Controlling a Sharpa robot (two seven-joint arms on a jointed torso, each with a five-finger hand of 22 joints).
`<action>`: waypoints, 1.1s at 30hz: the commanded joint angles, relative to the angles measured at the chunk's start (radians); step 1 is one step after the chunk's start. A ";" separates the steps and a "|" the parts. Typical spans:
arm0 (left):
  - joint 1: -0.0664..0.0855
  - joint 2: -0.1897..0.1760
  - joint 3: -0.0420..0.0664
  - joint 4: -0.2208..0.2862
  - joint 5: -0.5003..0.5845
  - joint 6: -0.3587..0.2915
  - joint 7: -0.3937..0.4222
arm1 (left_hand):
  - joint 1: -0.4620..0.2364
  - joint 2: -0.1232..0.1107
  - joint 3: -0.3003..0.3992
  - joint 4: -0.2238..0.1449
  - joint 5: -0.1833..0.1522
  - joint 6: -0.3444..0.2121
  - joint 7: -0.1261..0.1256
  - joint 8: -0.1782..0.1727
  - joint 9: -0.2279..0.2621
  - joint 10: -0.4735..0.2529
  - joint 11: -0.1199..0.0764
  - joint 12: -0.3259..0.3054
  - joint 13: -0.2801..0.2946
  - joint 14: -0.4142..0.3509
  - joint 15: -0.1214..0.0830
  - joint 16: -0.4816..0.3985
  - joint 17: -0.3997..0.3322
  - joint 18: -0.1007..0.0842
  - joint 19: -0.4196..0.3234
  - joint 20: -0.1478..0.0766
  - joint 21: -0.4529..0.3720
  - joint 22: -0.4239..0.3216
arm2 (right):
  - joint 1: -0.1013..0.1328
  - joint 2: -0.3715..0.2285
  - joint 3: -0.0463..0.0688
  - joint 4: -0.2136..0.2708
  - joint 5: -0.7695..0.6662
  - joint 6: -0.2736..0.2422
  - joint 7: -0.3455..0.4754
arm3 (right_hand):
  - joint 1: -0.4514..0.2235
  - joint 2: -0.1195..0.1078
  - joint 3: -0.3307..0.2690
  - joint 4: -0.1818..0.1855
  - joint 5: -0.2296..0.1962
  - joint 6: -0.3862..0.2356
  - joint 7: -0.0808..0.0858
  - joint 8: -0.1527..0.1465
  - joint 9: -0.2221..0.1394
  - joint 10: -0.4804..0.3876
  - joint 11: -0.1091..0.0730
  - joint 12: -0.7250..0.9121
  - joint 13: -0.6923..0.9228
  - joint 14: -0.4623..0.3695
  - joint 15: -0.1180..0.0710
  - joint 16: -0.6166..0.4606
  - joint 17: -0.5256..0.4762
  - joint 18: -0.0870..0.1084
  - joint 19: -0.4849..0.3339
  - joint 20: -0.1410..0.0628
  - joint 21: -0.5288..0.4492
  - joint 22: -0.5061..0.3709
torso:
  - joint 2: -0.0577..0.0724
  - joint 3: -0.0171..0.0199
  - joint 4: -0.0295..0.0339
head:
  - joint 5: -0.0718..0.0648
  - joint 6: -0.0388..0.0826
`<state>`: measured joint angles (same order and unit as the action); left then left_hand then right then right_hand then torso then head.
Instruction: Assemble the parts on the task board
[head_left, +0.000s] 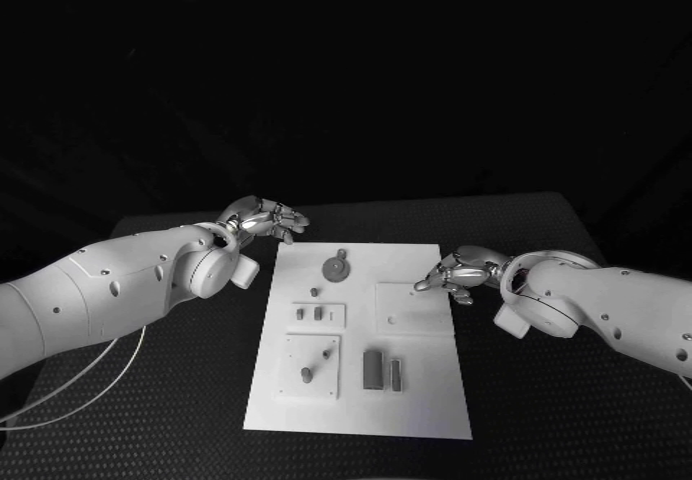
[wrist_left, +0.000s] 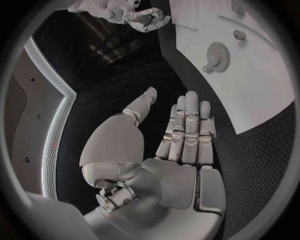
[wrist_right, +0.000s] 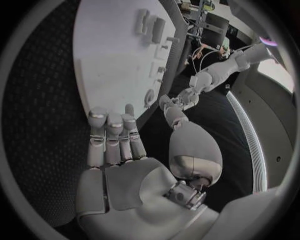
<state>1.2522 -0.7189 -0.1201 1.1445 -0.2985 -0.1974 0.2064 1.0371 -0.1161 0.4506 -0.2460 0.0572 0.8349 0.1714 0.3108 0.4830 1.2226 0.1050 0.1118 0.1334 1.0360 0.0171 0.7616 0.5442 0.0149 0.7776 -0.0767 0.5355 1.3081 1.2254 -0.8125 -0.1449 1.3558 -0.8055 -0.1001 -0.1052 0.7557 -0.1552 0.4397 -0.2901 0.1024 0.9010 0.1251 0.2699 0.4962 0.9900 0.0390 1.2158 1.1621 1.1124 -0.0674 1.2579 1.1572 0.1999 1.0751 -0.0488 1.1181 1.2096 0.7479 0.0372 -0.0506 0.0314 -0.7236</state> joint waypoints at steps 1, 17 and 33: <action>0.002 0.013 0.001 -0.022 0.086 -0.014 0.053 | 0.000 0.012 -0.002 -0.005 -0.006 0.008 0.000 0.007 0.001 0.006 -0.001 0.007 0.001 -0.014 0.005 -0.017 -0.008 -0.003 -0.005 0.001 -0.010 0.016 | -0.001 0.038 0.009 -0.086 0.155 -0.045 0.187 | 0.020 0.015 -0.011 0.001 0.018 -0.019 0.022 0.007 0.000 -0.009 -0.002 -0.004 -0.006 -0.010 -0.002 -0.010 -0.005 0.062 -0.014 0.000 -0.010 -0.003 | -0.017 -0.0021 -0.0017 | -0.006 0.052; 0.006 0.077 0.004 -0.129 0.250 0.038 0.137 | -0.027 0.023 -0.001 -0.020 -0.006 -0.026 -0.017 -0.007 -0.011 -0.126 0.024 -0.050 -0.041 -0.173 0.096 -0.263 -0.097 0.002 -0.117 0.087 -0.121 -0.009 | -0.051 0.226 0.115 -0.412 0.499 -0.052 0.335 | 0.124 0.072 0.106 0.009 0.016 -0.142 0.041 0.002 -0.021 -0.164 0.103 -0.706 -0.681 -0.278 0.193 -0.717 -0.499 -0.006 -0.401 0.220 -0.655 -0.385 | -0.051 -0.0096 -0.0120 | -0.011 0.155; 0.001 0.090 0.003 -0.148 0.247 0.038 0.131 | -1.037 0.116 -0.451 0.246 -0.057 -0.835 -0.171 -0.311 -0.483 -0.515 -0.105 -0.112 -0.133 -1.036 -0.017 -0.762 -0.544 -0.015 -0.778 0.077 -0.535 -0.417 | -0.078 0.233 0.140 -0.428 0.500 -0.057 0.327 | -0.756 0.155 -0.440 0.290 -0.102 -0.901 -0.125 -0.270 -0.496 -0.990 -0.039 -1.216 -1.162 -1.112 0.067 -1.258 -1.157 -0.200 -1.075 0.049 -1.118 -1.210 | -0.057 -0.0050 -0.0102 | 0.005 0.137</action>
<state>1.2531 -0.6286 -0.1181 0.9969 -0.0513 -0.1589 0.3383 0.9676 -0.1021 0.4313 -0.2550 0.0527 0.7449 0.1260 0.2785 0.4535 1.0028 0.1063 0.0664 0.0663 0.7235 0.1370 0.3851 0.3968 0.0152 0.5642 0.0431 0.3281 1.2637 1.1462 -0.5796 -0.0050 0.9274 -0.3036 -0.1577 0.2227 0.8681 -0.0654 0.4850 -0.2637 0.1365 0.7343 0.1532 0.2922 0.4423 0.9239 0.1397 0.2216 0.1630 0.8300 0.1267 0.3374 0.4722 0.2013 0.6260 0.2131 0.2993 0.7032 0.6911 0.0328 -0.0603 0.0366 -0.5863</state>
